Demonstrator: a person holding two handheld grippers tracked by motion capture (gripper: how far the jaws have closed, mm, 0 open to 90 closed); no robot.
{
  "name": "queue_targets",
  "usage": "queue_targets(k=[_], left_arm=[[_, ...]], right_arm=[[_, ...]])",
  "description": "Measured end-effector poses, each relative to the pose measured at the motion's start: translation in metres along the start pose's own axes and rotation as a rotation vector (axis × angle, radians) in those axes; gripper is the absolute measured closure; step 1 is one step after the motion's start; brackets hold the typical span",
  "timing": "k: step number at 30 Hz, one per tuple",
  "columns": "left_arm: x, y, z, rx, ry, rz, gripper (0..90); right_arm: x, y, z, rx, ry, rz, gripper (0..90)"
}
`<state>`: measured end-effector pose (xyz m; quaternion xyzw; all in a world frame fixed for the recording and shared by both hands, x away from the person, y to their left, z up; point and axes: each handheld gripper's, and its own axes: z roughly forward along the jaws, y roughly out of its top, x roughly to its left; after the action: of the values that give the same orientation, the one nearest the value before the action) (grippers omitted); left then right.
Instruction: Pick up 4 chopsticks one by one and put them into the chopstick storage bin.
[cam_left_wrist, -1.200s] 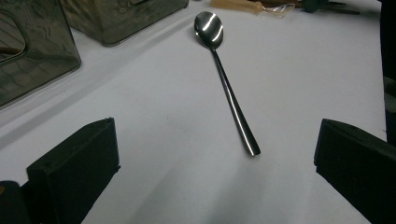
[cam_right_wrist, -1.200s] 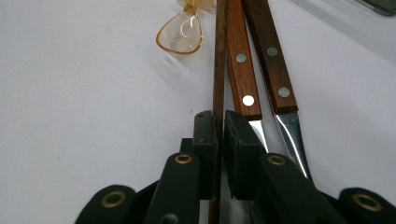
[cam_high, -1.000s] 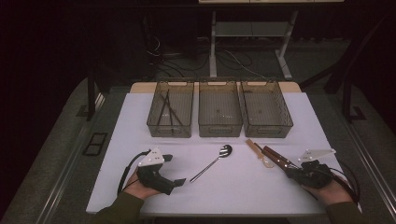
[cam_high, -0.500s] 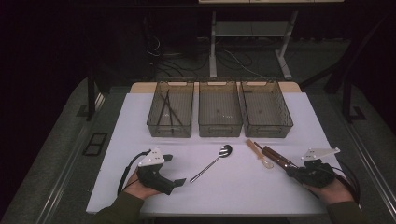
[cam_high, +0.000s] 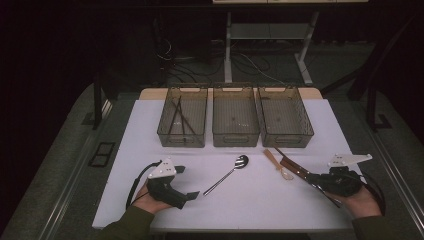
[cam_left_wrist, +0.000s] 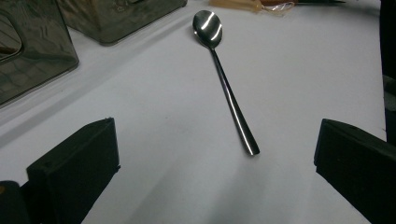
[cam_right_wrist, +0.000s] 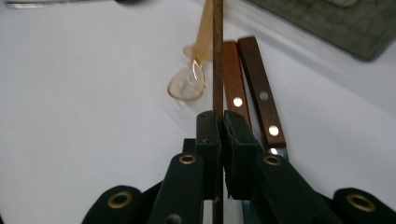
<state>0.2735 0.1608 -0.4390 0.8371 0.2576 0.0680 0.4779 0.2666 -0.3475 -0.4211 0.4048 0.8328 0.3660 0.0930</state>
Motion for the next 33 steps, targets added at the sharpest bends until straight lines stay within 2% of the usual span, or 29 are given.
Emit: queue_targets(k=[4, 12, 16, 22, 33], left_arm=[[0.000, 0.000, 0.001, 0.001, -0.002, -0.001, 0.0], [0.000, 0.000, 0.001, 0.001, -0.002, 0.000, 0.0], [0.000, 0.000, 0.001, 0.002, -0.002, 0.002, 0.0], [0.000, 0.000, 0.001, 0.002, -0.002, 0.003, 0.0], [-0.001, 0.000, 0.002, -0.003, -0.002, -0.008, 0.0]], right_arm=[[0.001, 0.008, -0.001, -0.030, 0.021, -0.004, 85.5], [0.009, 0.028, 0.007, -0.054, 0.046, -0.015, 85.5], [0.014, 0.039, 0.011, -0.061, 0.052, -0.036, 85.5], [0.018, 0.050, 0.018, -0.066, 0.061, -0.030, 85.5], [0.026, 0.075, 0.030, -0.089, 0.092, -0.053, 85.5]])
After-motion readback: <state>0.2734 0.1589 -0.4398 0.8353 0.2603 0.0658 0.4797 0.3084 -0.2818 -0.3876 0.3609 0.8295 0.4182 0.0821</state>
